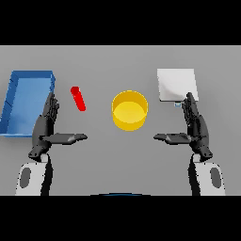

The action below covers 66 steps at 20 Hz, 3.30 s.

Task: Pick up the red beaker and tilt it to pour out 1 green nut into yellow bowl. Pick up the yellow bowl and place it on the metallic measuring scale.

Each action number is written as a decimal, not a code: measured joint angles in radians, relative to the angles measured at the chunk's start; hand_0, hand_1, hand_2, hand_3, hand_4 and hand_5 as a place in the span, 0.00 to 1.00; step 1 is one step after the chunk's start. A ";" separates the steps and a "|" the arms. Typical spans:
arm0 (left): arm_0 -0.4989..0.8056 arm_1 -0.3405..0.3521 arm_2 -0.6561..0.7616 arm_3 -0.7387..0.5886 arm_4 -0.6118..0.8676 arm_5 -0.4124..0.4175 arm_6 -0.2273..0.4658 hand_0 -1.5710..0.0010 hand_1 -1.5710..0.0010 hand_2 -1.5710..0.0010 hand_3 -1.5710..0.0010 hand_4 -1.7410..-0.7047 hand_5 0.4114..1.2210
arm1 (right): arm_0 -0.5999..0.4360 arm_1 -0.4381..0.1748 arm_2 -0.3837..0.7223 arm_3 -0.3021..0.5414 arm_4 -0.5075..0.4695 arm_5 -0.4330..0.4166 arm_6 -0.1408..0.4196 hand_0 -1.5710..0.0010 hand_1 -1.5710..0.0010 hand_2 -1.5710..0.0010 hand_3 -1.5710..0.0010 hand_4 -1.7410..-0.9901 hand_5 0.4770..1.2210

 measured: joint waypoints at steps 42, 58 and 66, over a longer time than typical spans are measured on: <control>-0.434 0.052 0.013 0.554 -0.183 0.029 -0.080 1.00 1.00 1.00 1.00 0.43 0.34 | 0.120 -0.073 0.099 -0.126 0.218 -0.044 -0.102 1.00 1.00 1.00 1.00 0.63 0.22; -0.535 0.021 0.052 0.707 -0.184 0.073 -0.167 0.15 0.15 0.14 0.19 0.21 0.91 | 0.113 -0.064 0.101 -0.131 0.230 -0.060 -0.089 1.00 1.00 1.00 1.00 0.64 0.23; -0.530 -0.004 0.079 0.631 -0.115 0.110 -0.182 0.03 0.02 0.02 0.03 0.05 0.87 | 0.115 -0.073 0.096 -0.134 0.235 -0.063 -0.092 1.00 1.00 1.00 1.00 0.64 0.23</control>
